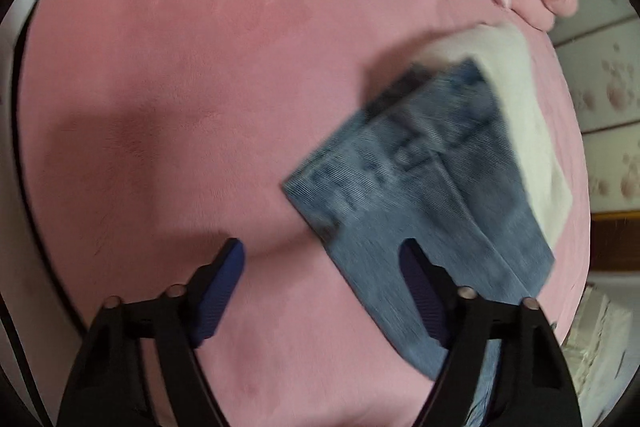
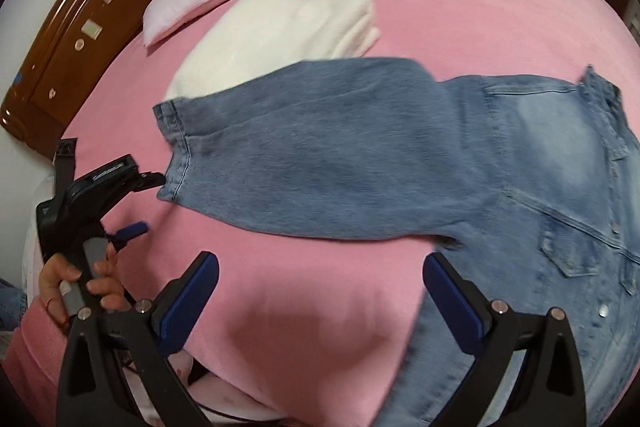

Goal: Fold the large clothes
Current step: 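Grasp the cuff of the denim jacket sleeve with the left tool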

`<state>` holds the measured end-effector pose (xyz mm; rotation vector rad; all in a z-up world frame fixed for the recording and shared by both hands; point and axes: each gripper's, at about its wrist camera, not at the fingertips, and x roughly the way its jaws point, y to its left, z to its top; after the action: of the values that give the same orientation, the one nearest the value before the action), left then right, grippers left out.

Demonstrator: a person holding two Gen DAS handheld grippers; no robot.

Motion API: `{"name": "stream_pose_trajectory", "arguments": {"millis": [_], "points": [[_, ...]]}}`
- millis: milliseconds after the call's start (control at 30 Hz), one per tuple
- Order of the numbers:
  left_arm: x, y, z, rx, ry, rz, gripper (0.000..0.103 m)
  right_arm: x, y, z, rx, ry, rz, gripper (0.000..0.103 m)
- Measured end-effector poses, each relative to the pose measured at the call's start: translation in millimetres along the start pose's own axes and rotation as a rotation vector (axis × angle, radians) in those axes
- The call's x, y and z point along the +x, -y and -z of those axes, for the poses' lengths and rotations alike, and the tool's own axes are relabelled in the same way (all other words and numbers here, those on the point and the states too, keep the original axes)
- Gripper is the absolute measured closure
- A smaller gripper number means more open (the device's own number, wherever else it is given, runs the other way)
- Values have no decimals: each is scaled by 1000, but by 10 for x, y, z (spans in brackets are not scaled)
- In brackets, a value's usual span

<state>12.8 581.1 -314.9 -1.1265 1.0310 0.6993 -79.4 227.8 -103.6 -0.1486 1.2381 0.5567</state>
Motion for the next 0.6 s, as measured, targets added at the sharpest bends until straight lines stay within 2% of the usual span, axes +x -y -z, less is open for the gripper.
{"name": "stream_pose_trajectory", "arguments": {"millis": [67, 167, 267, 333, 367, 400, 467, 500, 533, 600], "points": [[132, -76, -71, -27, -2, 11, 39, 146, -38, 9, 9, -19, -10, 1], [241, -106, -116, -49, 39, 69, 40, 281, -27, 57, 35, -33, -11, 1], [314, -30, -128, -27, 52, 102, 40, 369, 60, 127, 81, -51, -2, 1], [367, 101, -133, 18, 69, 96, 51, 387, 144, 183, 123, -41, -2, 1], [393, 171, -136, 44, 87, 60, 58, 394, 191, 211, 143, -39, 1, 1], [434, 236, -193, 57, 102, 23, 72, 400, 224, 233, 155, -43, 7, 1], [417, 310, -196, 76, 129, -37, 77, 418, 314, 277, 184, -53, 17, 1], [377, 359, -171, 80, 159, -74, 86, 420, 356, 296, 197, -55, 19, 1], [331, 442, -105, 90, 188, -104, 90, 416, 402, 309, 211, -54, 22, 1], [223, 618, -4, 132, 253, -148, 93, 389, 491, 341, 240, -42, 21, 1]]}}
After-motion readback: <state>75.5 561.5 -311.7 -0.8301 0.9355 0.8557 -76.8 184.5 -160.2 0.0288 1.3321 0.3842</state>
